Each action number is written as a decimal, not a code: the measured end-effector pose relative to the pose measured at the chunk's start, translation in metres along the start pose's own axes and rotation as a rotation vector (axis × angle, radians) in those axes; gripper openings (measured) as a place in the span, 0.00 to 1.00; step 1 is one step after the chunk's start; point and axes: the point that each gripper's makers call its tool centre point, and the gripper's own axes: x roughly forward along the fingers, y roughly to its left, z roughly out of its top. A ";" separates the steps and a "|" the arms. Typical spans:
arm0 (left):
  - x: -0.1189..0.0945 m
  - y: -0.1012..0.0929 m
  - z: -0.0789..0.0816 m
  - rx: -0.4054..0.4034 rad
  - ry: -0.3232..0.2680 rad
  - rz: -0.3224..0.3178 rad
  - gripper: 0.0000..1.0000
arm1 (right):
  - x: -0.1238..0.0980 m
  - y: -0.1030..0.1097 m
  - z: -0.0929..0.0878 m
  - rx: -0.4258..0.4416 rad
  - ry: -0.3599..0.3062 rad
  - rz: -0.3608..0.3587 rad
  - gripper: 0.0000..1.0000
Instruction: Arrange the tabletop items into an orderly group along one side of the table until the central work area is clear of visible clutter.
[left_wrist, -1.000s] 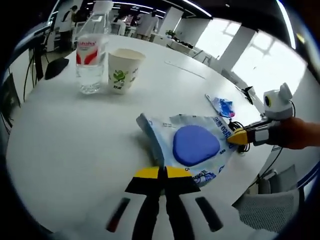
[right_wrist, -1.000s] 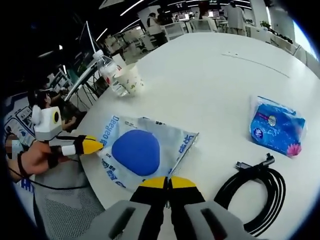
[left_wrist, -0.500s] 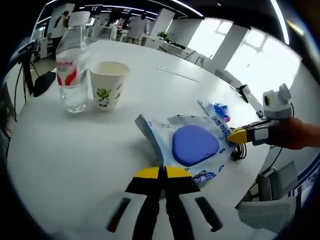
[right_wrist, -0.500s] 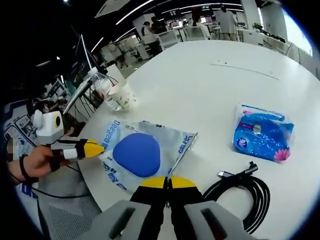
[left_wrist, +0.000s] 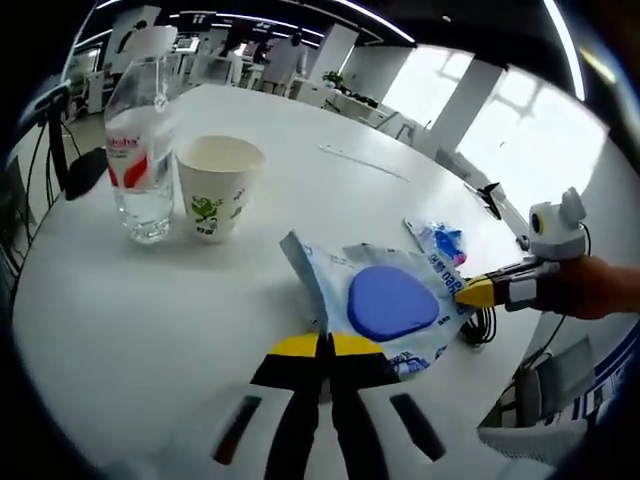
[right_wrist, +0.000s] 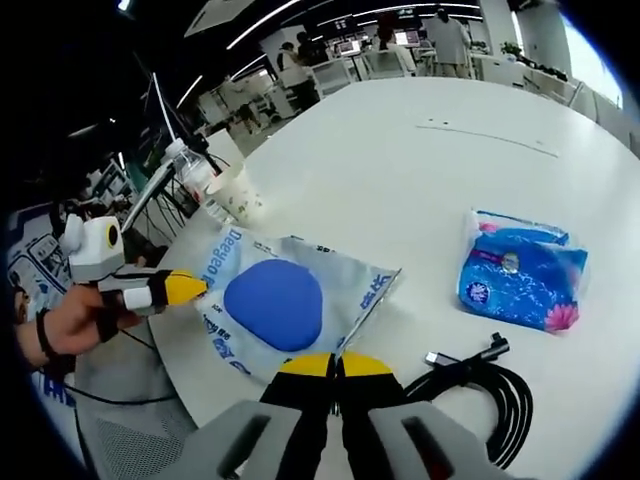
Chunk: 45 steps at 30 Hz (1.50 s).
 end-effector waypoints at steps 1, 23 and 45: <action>0.001 0.003 0.003 -0.010 -0.010 0.007 0.00 | 0.001 0.000 0.002 -0.001 -0.002 0.001 0.00; 0.036 0.020 0.030 -0.153 -0.068 0.054 0.00 | 0.026 -0.026 0.022 -0.003 0.022 -0.008 0.00; 0.057 0.045 0.050 -0.254 -0.121 0.116 0.00 | 0.055 -0.037 0.047 0.024 0.005 -0.013 0.00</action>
